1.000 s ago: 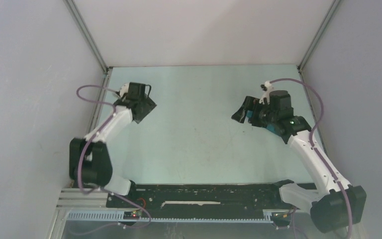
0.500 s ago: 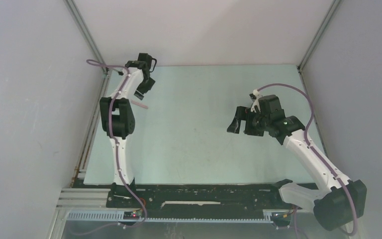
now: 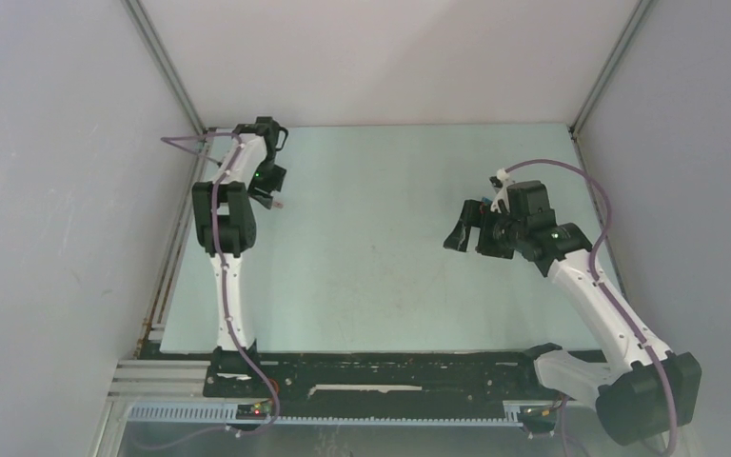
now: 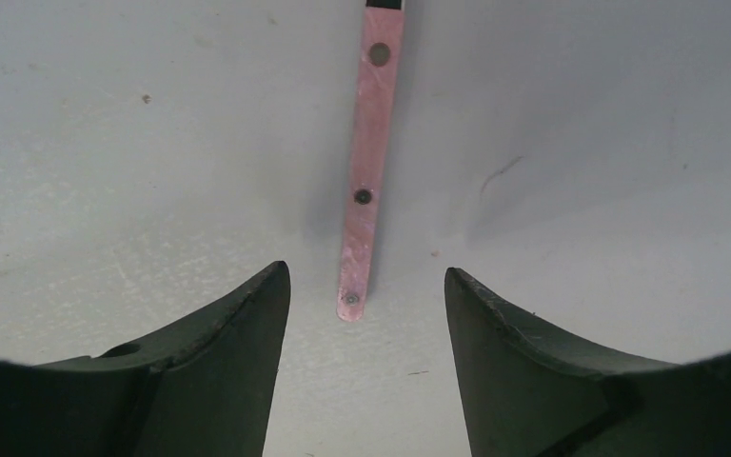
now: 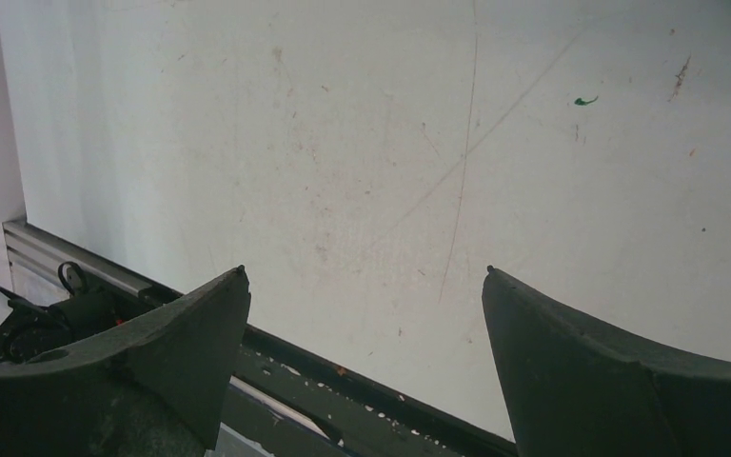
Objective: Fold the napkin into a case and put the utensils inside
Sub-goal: Pick up the knife from the corner of the board.
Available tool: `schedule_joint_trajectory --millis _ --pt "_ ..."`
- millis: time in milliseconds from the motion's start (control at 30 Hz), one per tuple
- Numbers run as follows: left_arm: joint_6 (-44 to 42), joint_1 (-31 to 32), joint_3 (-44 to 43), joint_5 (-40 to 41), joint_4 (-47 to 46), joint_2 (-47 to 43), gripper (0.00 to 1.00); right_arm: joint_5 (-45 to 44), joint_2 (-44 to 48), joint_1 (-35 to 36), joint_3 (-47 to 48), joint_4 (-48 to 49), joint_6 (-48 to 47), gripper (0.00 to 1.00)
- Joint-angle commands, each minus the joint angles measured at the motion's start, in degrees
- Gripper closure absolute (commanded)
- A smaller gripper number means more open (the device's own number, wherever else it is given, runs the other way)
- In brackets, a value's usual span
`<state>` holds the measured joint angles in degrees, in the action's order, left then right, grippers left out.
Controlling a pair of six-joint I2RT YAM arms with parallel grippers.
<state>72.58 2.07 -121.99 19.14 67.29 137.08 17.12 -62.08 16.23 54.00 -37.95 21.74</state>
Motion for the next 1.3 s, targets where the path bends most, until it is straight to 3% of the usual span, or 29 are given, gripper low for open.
schedule_joint_trajectory --millis 0,100,267,500,633,767,900,1067,1267 --pt "5.0 -1.0 -0.5 -1.1 2.1 0.5 0.32 1.7 1.3 -0.8 -0.2 1.2 -1.0 0.00" --pt "6.2 -1.9 0.3 -4.7 1.9 1.9 0.34 1.9 1.7 -1.0 -0.2 1.4 -0.9 0.00" --pt "6.8 -4.1 -1.0 -3.4 3.1 2.5 0.44 2.1 2.0 -1.8 -0.2 1.4 -0.9 0.00" --pt "6.1 -5.5 -1.5 -3.3 3.5 3.5 0.78 2.4 2.6 -3.5 0.2 1.4 -0.4 0.00" --pt "2.7 -5.9 -1.7 -2.7 1.7 2.5 0.99 -2.4 2.9 -3.6 2.3 -2.3 -1.8 0.00" --pt "-5.1 -5.4 1.2 -1.0 0.0 -1.7 1.00 -8.3 3.6 -7.1 3.0 -5.4 1.2 0.00" --pt "-14.8 -3.4 17.0 -1.0 -8.7 -13.3 1.00 6.8 2.7 -14.9 -0.1 -1.4 1.5 0.00" --pt "-32.5 2.5 37.3 -6.0 -22.5 -30.1 1.00 10.8 -1.3 -11.0 -0.3 3.2 0.7 0.01" --pt "-50.7 15.4 47.4 -9.0 -24.0 -42.9 1.00 18.3 -4.6 -4.4 0.2 11.7 1.4 0.01"
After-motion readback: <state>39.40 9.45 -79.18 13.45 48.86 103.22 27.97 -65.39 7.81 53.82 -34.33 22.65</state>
